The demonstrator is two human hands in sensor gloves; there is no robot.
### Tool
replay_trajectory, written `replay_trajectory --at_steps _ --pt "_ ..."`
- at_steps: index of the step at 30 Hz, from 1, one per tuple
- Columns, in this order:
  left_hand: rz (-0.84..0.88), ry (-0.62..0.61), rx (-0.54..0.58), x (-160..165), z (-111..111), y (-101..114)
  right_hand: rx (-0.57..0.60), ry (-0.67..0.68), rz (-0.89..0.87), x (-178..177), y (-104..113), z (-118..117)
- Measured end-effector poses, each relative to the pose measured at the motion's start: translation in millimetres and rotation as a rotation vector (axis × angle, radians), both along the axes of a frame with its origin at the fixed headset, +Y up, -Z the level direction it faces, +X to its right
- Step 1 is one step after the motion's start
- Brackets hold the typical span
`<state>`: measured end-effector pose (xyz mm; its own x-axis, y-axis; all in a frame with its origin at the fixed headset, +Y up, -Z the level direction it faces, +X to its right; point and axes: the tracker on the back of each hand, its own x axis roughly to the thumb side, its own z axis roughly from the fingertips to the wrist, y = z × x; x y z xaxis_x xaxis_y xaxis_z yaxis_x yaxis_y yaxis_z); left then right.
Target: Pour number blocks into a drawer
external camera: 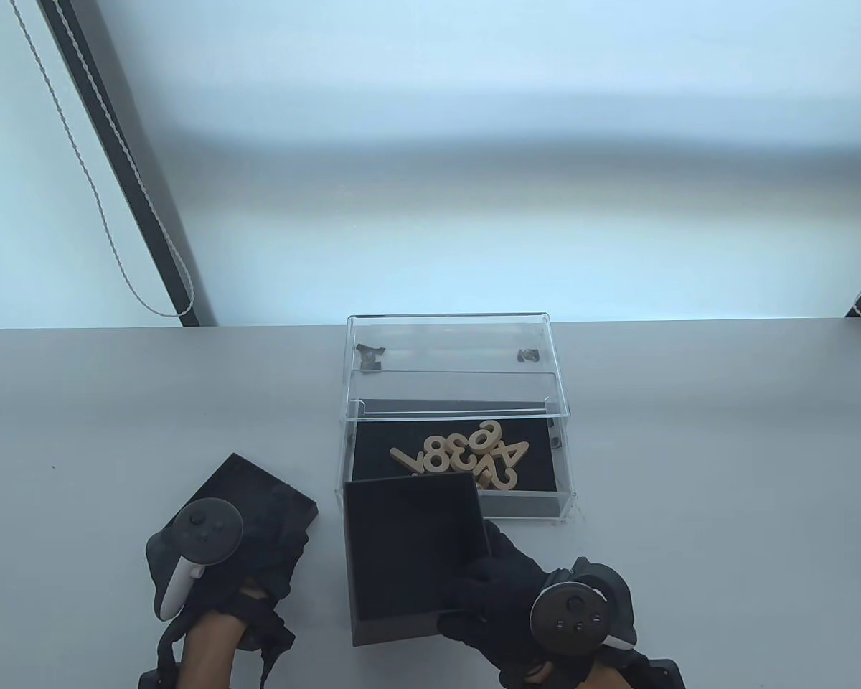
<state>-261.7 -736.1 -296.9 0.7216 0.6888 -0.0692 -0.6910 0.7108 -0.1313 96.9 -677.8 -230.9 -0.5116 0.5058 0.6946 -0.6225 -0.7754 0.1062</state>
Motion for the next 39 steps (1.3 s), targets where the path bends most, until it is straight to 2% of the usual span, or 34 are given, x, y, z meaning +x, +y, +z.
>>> replay_trajectory --at_steps 10,22,29,39 --pt "-0.003 0.004 -0.011 0 1 0 0.038 0.047 0.061 -15 -7 7" --pt "-0.027 0.019 -0.029 -2 0 -3 -0.03 0.049 0.084 -20 -21 1" --pt "-0.103 0.036 -0.084 -5 -3 -14 -0.091 0.016 0.063 -15 -26 -6" --pt "-0.286 0.065 -0.225 -7 -10 -39 -0.135 0.028 0.012 -10 -27 -9"
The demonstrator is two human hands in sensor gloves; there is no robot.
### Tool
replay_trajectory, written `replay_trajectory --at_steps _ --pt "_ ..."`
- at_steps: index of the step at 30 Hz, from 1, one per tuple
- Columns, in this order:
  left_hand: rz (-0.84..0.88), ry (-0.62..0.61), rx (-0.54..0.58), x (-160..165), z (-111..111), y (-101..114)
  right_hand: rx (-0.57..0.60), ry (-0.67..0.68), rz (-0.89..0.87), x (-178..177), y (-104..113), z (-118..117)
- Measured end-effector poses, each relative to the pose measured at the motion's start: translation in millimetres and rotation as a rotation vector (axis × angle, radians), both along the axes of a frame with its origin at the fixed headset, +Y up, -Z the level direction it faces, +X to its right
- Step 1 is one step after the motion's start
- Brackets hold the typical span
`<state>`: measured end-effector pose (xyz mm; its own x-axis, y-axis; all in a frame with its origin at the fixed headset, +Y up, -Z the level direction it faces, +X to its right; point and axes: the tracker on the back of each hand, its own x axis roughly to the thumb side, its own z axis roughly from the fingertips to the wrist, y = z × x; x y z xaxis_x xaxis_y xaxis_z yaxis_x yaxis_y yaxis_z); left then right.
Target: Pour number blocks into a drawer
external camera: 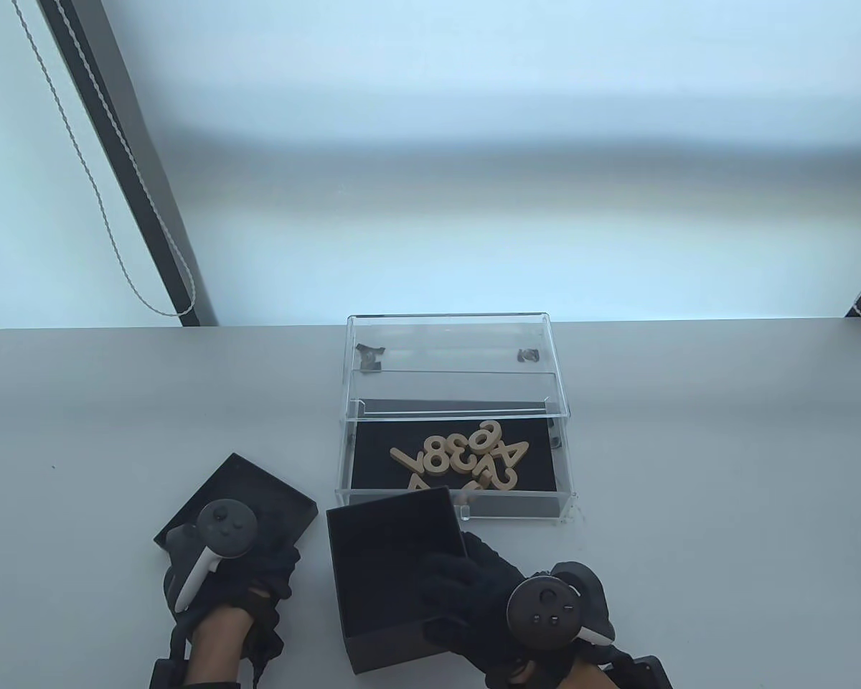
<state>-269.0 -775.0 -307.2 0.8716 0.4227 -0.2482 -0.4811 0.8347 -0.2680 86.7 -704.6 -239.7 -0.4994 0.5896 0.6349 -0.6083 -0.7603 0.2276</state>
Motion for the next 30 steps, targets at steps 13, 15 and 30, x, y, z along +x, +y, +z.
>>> replay_trajectory --at_steps 13,15,30 --pt "-0.187 -0.039 -0.058 9 -4 -10 -0.02 -0.011 -0.122 14 8 -3" --pt "-0.195 -0.033 -0.042 10 -4 -10 -0.028 -0.014 -0.139 16 8 -4" --pt "-0.005 -0.008 0.133 6 -5 10 -0.105 -0.07 -0.224 36 3 -16"
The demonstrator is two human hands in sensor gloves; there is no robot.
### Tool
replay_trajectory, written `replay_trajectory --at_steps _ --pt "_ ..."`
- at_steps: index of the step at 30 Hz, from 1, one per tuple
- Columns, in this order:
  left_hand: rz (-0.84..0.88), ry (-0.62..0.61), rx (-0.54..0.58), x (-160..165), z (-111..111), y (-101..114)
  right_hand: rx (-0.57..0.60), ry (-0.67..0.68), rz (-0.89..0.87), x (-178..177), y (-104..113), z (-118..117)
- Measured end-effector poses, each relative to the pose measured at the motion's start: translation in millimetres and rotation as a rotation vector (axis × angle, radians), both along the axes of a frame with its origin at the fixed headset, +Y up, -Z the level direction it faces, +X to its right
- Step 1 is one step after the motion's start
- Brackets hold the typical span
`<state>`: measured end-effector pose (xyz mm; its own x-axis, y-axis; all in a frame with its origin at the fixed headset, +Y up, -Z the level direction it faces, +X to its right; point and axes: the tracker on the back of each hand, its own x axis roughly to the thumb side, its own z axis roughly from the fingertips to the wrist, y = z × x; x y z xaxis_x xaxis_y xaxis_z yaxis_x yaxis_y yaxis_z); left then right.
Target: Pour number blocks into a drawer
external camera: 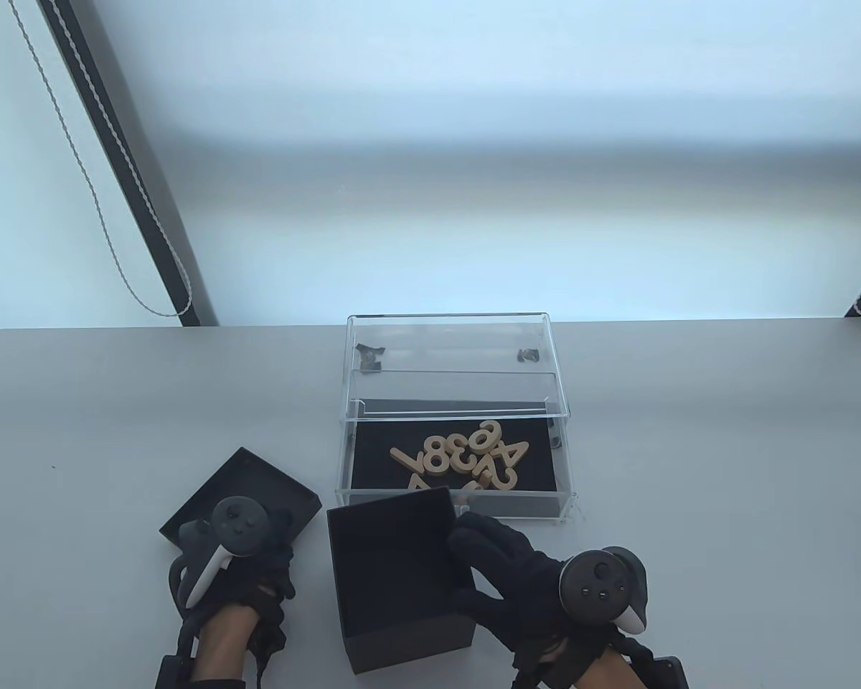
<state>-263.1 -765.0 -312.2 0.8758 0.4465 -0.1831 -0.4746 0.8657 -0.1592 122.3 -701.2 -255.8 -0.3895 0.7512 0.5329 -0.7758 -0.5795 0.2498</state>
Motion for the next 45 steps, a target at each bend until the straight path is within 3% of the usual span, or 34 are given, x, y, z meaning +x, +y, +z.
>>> replay_trajectory --at_steps 16,28,37,45 --pt "0.55 0.122 0.317 -23 17 42 -0.072 -0.027 -0.041 6 -7 -6" --pt "1.136 0.096 0.58 -41 38 75 -0.098 -0.031 -0.059 6 -7 -6" --pt "1.523 0.021 0.648 -42 42 81 -0.104 -0.028 -0.069 5 -8 -7" --pt "1.762 -0.107 0.56 -17 43 86 -0.08 -0.019 -0.093 -2 -3 -4"
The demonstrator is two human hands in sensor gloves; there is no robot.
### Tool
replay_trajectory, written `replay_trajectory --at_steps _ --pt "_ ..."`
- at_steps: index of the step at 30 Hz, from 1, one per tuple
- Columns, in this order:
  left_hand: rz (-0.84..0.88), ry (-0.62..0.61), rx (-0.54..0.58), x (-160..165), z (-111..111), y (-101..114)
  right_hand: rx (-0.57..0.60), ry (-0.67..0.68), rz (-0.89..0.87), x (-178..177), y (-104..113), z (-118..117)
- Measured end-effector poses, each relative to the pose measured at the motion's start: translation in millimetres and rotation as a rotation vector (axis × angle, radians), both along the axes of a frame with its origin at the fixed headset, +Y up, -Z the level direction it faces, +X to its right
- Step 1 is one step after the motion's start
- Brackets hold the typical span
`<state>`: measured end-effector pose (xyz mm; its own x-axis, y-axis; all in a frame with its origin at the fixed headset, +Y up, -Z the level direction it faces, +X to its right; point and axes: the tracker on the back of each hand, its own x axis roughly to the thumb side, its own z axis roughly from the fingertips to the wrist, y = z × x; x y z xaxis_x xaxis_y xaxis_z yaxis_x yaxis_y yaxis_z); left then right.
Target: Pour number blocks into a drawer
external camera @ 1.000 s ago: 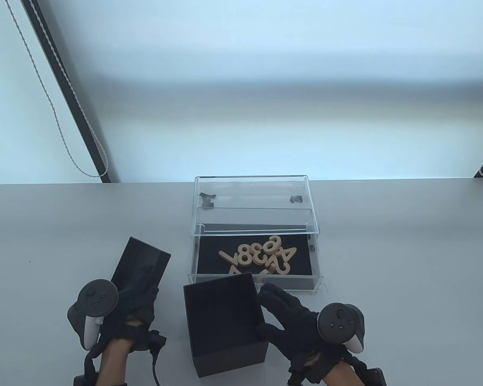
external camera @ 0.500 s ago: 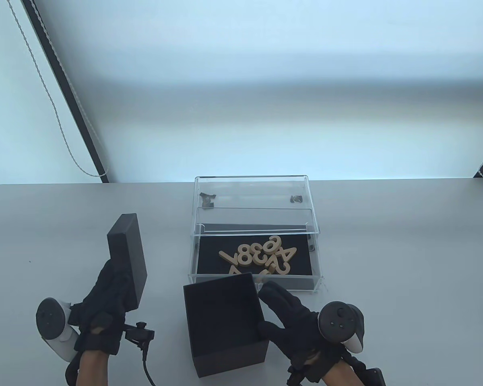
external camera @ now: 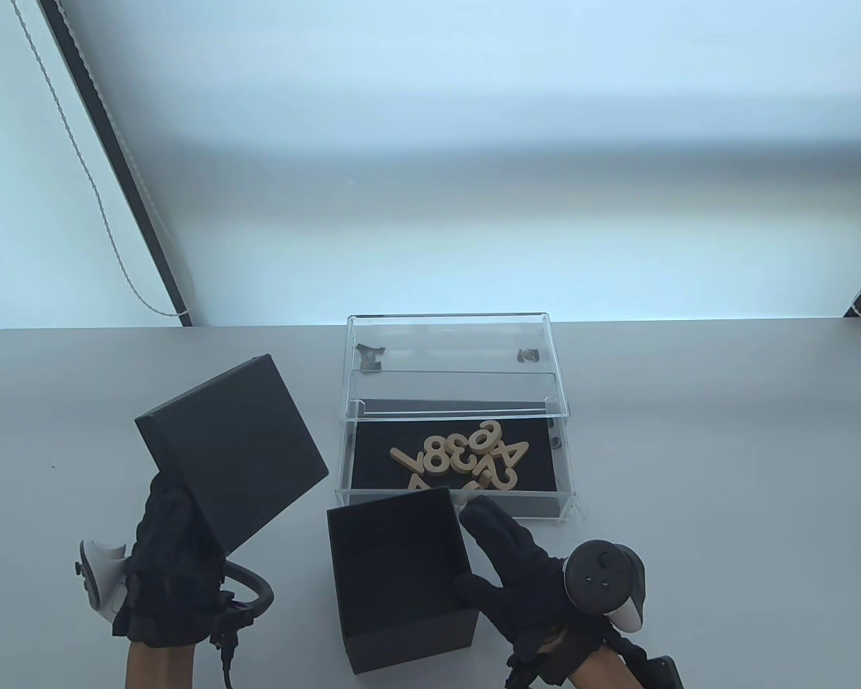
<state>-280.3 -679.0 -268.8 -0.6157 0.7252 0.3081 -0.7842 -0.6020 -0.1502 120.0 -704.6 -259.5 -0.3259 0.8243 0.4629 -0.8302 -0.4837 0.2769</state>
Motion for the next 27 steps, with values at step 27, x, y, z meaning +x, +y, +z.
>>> replay_trajectory --at_steps 27 --pt "-0.114 -0.479 -0.085 100 1 -17 -0.015 0.043 0.106 -30 -7 10"
